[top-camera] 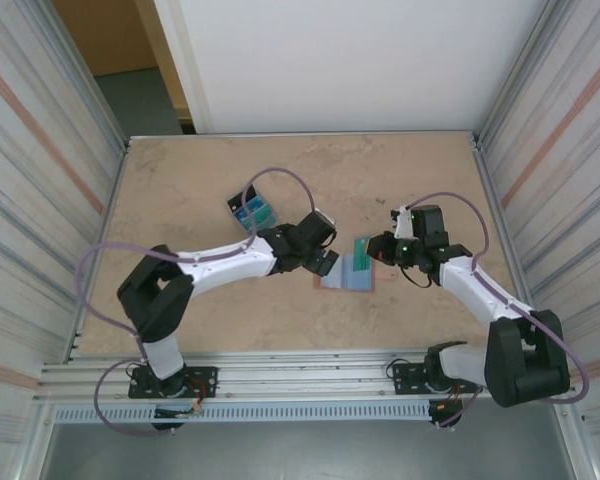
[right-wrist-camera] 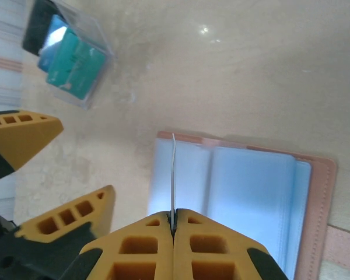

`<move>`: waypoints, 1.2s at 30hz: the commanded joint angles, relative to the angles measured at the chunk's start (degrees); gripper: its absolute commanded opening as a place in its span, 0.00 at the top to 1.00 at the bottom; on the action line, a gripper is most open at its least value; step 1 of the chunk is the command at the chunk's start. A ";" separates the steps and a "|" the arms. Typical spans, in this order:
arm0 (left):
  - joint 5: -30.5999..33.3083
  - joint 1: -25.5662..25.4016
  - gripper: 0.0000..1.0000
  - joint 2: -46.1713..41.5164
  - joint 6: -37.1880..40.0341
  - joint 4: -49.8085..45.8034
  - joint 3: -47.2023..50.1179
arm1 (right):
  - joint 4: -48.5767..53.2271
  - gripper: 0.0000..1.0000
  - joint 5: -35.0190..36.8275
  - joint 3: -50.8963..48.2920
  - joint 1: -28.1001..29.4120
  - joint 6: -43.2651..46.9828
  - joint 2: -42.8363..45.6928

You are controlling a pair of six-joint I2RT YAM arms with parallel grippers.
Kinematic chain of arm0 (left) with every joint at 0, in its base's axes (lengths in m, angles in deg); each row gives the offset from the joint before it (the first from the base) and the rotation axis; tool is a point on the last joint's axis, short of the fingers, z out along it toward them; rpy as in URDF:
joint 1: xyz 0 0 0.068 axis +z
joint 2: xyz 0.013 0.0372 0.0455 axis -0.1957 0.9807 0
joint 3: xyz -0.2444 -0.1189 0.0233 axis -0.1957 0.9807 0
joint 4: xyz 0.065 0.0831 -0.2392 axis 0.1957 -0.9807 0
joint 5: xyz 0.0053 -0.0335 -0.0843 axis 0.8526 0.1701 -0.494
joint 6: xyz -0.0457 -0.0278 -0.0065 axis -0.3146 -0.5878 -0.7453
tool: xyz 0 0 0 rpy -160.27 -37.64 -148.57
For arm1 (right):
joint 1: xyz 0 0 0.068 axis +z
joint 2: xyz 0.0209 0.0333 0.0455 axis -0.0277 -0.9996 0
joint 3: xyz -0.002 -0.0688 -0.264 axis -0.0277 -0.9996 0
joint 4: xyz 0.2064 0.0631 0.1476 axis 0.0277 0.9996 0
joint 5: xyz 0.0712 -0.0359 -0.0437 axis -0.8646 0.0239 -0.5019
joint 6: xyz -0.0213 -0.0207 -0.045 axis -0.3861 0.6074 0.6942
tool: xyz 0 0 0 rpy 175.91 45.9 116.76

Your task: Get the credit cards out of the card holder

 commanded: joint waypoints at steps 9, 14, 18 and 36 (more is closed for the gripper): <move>-19.04 5.27 0.05 -19.51 3.34 11.86 11.30 | -2.36 0.98 -9.60 0.96 2.02 8.92 7.09; -30.62 8.22 0.15 -24.40 11.35 13.03 13.45 | 1.82 0.97 -12.80 4.95 6.31 16.82 5.90; -33.96 9.17 0.20 -24.78 18.37 9.13 12.68 | 5.67 0.98 -13.03 8.13 10.15 22.03 4.95; -49.28 11.11 0.36 -20.15 29.27 1.45 6.46 | 16.49 0.97 -17.53 17.47 16.37 33.37 0.13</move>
